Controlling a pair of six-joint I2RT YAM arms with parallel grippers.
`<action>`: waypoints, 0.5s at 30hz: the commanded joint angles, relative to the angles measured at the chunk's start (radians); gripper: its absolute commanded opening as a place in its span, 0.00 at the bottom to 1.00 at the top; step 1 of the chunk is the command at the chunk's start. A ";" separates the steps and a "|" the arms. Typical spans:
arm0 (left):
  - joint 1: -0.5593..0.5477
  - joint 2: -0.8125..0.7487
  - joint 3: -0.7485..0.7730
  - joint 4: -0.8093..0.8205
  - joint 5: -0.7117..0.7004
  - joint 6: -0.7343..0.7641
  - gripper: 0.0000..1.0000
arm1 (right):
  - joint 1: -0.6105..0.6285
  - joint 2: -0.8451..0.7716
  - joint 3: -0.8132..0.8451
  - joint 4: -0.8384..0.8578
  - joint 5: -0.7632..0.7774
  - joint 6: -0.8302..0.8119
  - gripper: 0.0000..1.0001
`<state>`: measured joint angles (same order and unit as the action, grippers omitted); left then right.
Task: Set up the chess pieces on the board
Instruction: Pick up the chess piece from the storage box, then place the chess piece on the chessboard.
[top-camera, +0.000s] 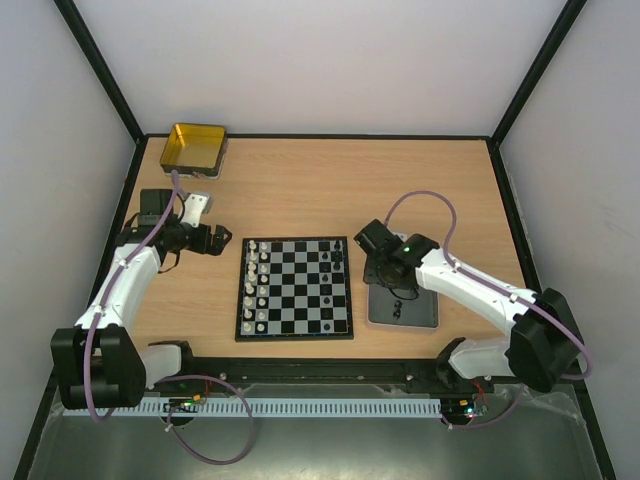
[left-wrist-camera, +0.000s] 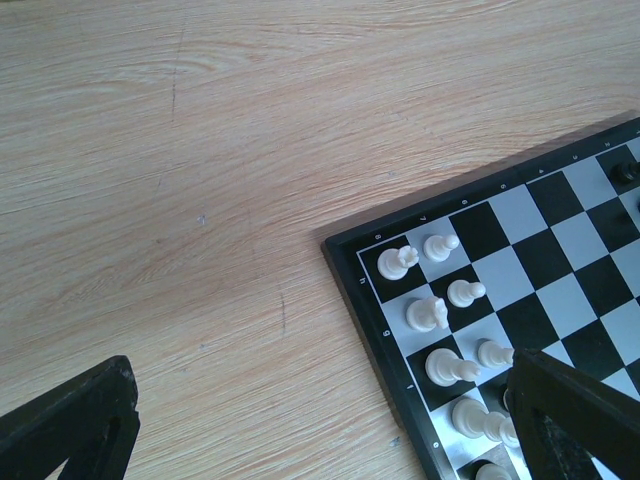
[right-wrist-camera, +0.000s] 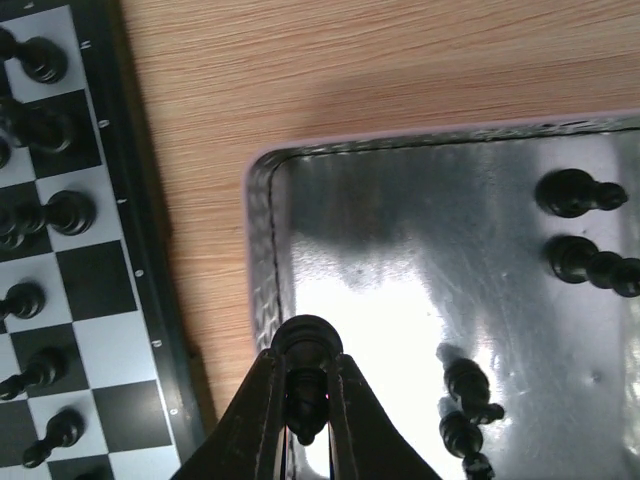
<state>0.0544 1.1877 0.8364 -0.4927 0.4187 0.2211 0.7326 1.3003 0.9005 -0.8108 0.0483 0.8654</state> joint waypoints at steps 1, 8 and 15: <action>-0.005 0.005 0.012 -0.018 0.012 0.009 1.00 | 0.070 0.025 0.042 -0.045 0.021 0.057 0.07; -0.007 0.003 0.013 -0.018 0.014 0.009 0.99 | 0.173 0.070 0.074 -0.031 0.008 0.109 0.07; -0.006 -0.002 0.012 -0.018 0.014 0.010 0.99 | 0.258 0.121 0.078 0.006 -0.015 0.152 0.07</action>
<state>0.0525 1.1877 0.8364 -0.4927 0.4187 0.2211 0.9512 1.3907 0.9535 -0.8154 0.0311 0.9710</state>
